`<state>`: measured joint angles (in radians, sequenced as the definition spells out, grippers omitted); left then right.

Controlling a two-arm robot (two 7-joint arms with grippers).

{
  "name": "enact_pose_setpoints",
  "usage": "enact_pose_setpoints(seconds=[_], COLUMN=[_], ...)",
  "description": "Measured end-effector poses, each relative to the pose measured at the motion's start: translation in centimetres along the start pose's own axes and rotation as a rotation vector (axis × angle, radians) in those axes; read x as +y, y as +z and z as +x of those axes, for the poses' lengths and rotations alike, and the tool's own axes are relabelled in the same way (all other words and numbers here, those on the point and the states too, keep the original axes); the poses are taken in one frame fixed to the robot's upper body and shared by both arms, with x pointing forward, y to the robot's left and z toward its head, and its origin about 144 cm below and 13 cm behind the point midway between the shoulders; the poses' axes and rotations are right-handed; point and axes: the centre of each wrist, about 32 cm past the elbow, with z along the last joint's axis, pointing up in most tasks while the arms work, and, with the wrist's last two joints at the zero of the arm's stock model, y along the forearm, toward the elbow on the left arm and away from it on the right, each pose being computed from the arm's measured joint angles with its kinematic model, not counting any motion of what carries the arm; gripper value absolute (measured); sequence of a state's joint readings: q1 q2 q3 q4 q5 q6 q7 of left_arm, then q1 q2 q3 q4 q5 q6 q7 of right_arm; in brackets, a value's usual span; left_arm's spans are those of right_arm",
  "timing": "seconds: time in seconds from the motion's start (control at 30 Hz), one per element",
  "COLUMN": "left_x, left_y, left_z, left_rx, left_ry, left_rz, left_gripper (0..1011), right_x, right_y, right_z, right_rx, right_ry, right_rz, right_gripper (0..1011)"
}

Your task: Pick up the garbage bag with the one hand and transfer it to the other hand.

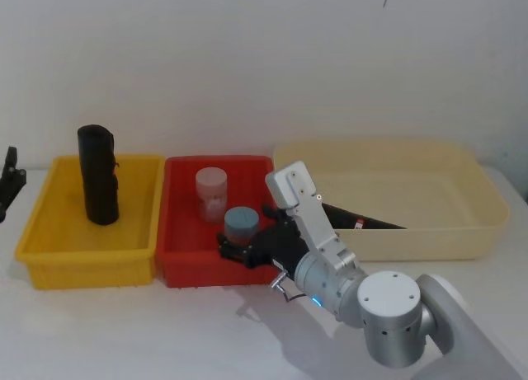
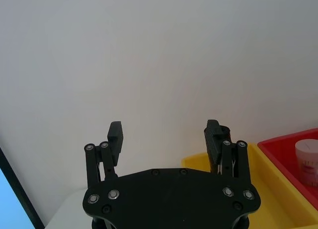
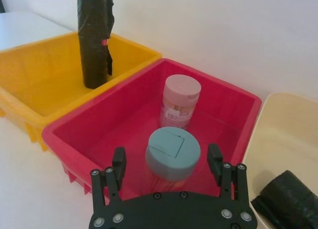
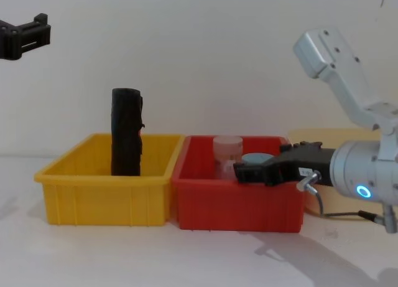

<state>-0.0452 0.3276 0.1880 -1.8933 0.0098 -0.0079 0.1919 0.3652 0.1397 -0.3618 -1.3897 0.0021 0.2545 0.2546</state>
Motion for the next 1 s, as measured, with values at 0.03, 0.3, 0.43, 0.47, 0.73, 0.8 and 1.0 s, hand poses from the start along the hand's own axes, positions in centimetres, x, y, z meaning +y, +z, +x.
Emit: enact_pose_setpoints(seconds=[0.03,0.3,0.43,0.47,0.73,0.8,1.0], left_x=[0.0,0.1,0.1,0.1,0.1,0.1,0.1], left_y=[0.0,0.0,0.0,0.0,0.0,0.0,0.0], left_z=[0.0,0.0,0.1,0.1,0.1,0.1,0.1], left_rx=[0.000,-0.002,-0.002,-0.002,-0.003,-0.003,-0.003], left_ry=[0.000,0.004,0.004,0.004,0.006,0.006,0.007], left_rz=[0.000,0.001,0.001,0.001,0.001,0.001,0.001], left_gripper=[1001,1001,1001,1001,1001,1001,1001], right_x=[0.1,0.9,1.3,1.3,2.0,2.1,2.3], right_y=[0.1,0.5,0.6,0.6,0.7,0.7,1.0], right_z=[0.0,0.2,0.3,0.3,0.5,0.5,0.7], right_rx=[0.002,0.024,0.032,0.033,0.047,0.050,0.058], right_ry=[0.002,0.004,0.003,0.003,-0.016,-0.024,-0.040], right_rz=[-0.002,-0.014,-0.025,-0.026,-0.047,-0.051,-0.052], right_gripper=[1004,1004,1004,1004,828,757,668])
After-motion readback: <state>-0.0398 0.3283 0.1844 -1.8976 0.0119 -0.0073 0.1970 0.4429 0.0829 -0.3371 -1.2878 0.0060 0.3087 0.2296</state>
